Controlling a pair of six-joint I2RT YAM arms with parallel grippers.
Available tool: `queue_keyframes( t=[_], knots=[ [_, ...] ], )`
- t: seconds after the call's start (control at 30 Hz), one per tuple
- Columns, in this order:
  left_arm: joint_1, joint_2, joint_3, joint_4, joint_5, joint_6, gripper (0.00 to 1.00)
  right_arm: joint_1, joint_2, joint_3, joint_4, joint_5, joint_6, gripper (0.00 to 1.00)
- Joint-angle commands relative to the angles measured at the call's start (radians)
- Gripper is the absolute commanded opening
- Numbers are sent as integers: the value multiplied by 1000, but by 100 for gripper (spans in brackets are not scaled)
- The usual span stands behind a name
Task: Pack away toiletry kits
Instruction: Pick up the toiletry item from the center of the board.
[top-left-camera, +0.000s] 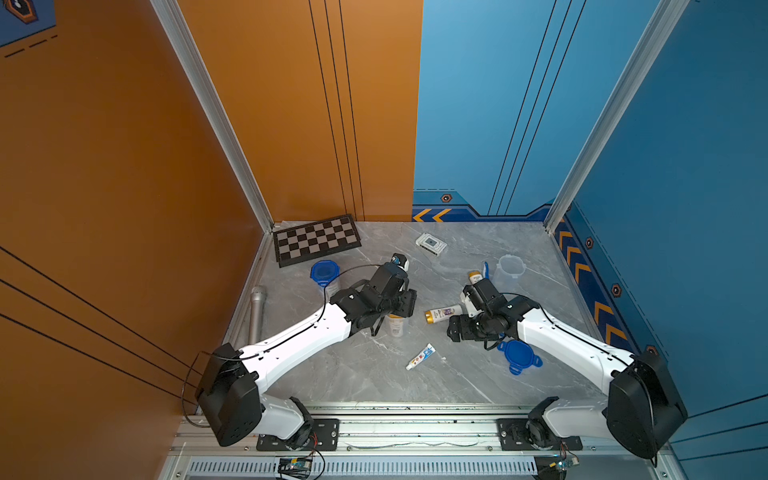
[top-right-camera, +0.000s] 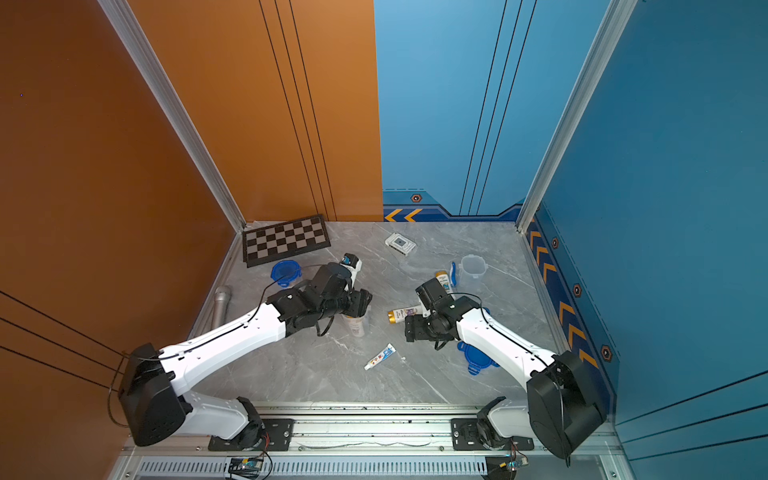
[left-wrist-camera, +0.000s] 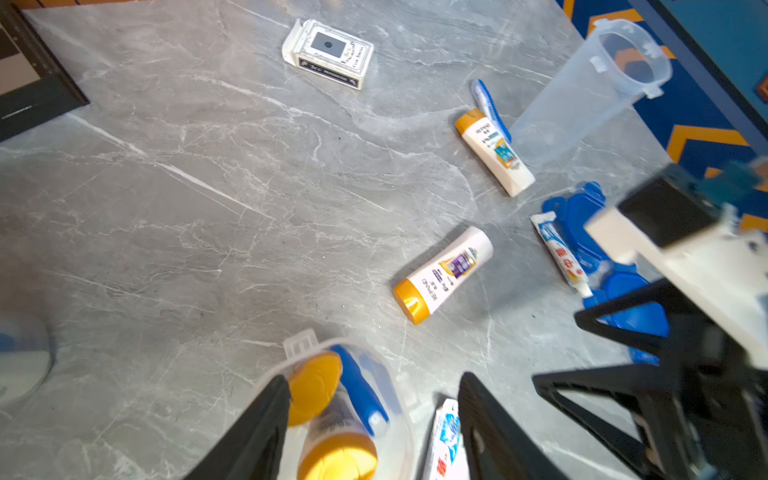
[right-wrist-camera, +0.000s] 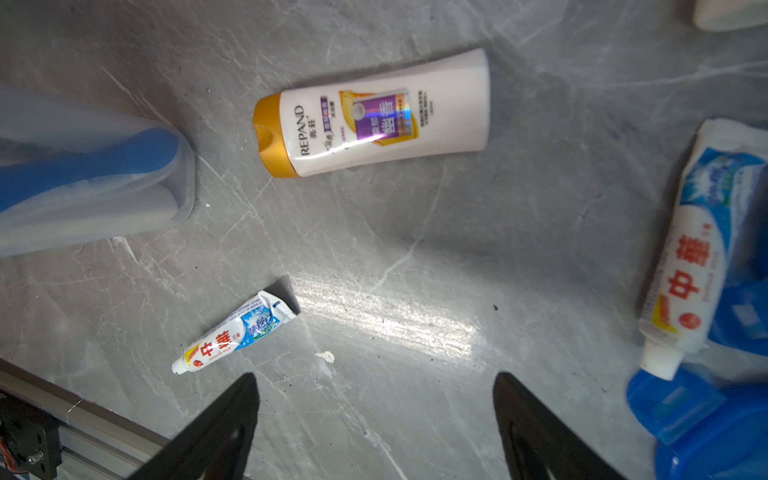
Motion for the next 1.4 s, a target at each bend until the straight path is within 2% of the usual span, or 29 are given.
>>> queue_keyframes(
  t=[0.0,0.07,0.17,0.33,0.53,0.73,1.0,1.17,1.27,1.37],
  knots=[
    [-38,-82,30,-190,113,58,75,-9,-15,-8,-24,-11,-10,92],
    [-67,-119,-3,-237,182,57,80,-16,-26,-17,-15,-13,-8,93],
    [-121,-134,-52,-275,226,40,84,-38,-36,-36,2,-24,7,95],
    [-170,-55,-97,-271,252,39,84,-85,-52,-61,18,-46,23,96],
    [-190,158,-59,-281,222,89,76,-115,-95,-74,13,-49,25,95],
    [-220,305,10,-282,203,117,72,-147,-154,-107,-8,-55,37,100],
    [-236,436,71,-300,149,113,66,-187,-192,-116,-31,-65,23,100],
    [-237,483,84,-299,155,112,62,-201,-187,-119,-34,-72,17,100],
    [-239,498,88,-298,162,119,54,-206,-190,-122,-35,-77,17,100],
    [-242,493,77,-298,167,116,40,-212,-201,-125,-38,-81,16,100]
  ],
)
